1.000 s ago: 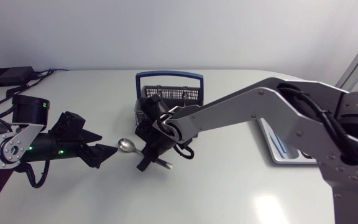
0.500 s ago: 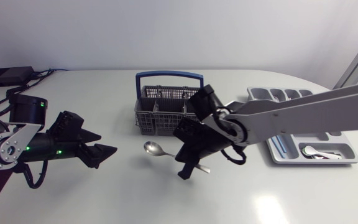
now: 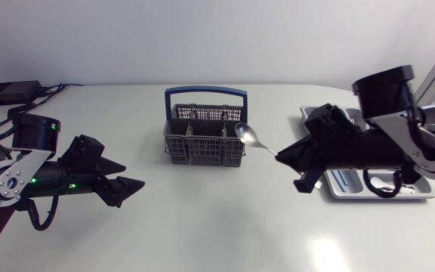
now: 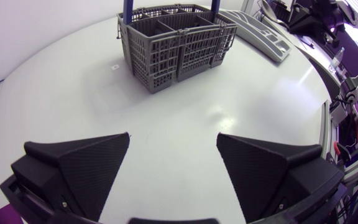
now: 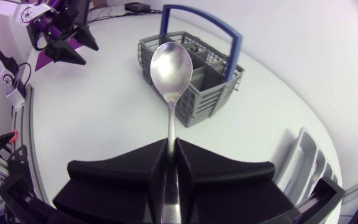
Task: Unload the cutlery basket into the drawer organizer.
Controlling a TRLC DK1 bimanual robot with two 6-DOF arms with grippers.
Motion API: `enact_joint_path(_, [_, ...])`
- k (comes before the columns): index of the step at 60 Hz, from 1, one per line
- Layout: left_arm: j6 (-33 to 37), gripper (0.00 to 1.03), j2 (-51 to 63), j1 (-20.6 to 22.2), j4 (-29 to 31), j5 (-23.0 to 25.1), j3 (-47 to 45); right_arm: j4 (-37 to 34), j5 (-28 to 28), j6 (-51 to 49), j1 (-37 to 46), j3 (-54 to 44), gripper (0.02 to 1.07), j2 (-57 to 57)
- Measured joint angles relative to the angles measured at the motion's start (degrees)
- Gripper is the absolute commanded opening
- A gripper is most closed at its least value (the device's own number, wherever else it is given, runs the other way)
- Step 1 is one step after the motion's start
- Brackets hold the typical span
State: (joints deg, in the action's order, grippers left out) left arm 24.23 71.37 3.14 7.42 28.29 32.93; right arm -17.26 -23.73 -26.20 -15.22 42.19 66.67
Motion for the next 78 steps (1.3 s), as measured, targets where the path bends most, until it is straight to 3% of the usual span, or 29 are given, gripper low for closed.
enact_joint_path(13, [-0.1,0.99,-0.5,0.3,0.7,0.0,0.5,0.7,-1.6,-1.0,16.6,-0.1,0.08,-0.5])
enact_joint_path(29, [-0.2,0.99,-0.9,0.3,0.7,0.0,0.6,8.3,-1.7,-1.3,31.8,6.7,0.08,12.2])
enact_joint_path(48, [-0.2,0.99,-0.9,0.3,0.7,0.0,0.6,15.8,3.3,2.1,34.9,18.5,0.08,32.6])
enact_joint_path(62, [-0.2,0.99,-1.0,-0.4,0.7,0.0,0.6,16.0,7.2,5.7,35.3,29.0,0.08,45.4])
enact_joint_path(78, [-0.2,0.99,-1.0,-0.5,0.7,0.0,0.6,15.8,10.8,7.0,35.2,33.5,0.08,52.3])
